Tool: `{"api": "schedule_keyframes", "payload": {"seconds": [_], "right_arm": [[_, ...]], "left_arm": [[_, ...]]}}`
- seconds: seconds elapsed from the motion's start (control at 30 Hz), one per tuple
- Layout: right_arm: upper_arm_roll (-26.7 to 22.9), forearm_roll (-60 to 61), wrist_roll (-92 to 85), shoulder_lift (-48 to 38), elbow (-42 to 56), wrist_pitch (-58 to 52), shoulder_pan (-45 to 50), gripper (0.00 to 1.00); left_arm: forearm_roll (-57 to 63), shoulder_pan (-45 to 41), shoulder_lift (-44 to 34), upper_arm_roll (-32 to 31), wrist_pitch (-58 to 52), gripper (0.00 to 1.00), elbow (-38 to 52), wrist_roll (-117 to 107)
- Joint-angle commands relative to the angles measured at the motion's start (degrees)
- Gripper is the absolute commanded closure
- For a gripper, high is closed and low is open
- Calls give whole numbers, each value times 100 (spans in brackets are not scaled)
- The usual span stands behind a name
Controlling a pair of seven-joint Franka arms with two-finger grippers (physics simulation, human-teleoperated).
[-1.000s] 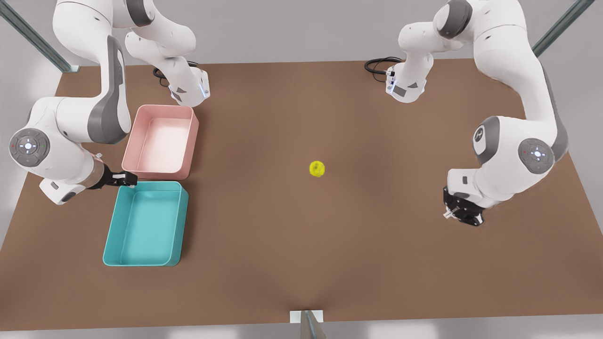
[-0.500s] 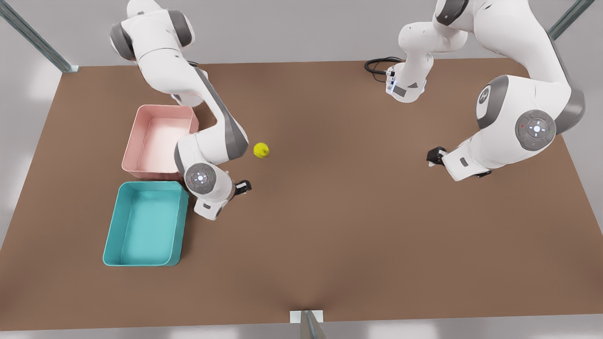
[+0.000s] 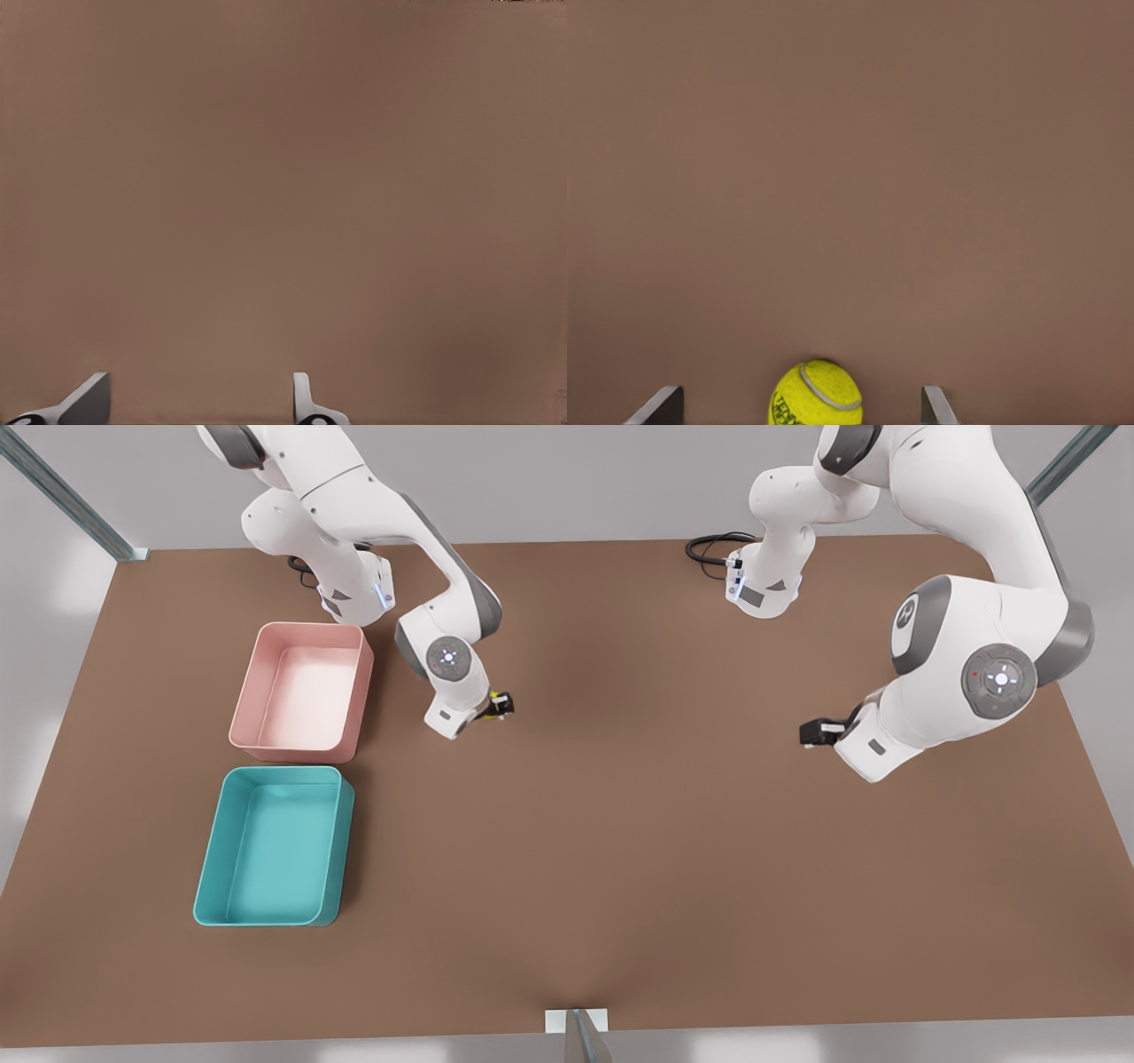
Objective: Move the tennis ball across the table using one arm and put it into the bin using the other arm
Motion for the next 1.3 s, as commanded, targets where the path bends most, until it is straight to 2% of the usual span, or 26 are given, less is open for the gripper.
{"api": "schedule_keyframes", "payload": {"seconds": [0.0,0.13,0.33,0.7,1.27], "right_arm": [[-8,7,1610,1,-178,959,125,0],[1,7,1610,45,-758,1540,319,0],[1,7,1725,388,-1109,2146,592,0],[9,16,1742,819,-1189,2392,776,0],[9,16,1716,757,-1514,2506,943,2]], "left_arm": [[-4,0,17,-3,-14,0,-5,-1192],[-4,0,61,-3,-32,0,-5,-1192],[-4,0,70,-3,-32,0,-13,-1192],[-12,0,123,-3,-32,0,-13,-1210],[-12,-9,141,-3,-32,0,-5,-1228]]}}
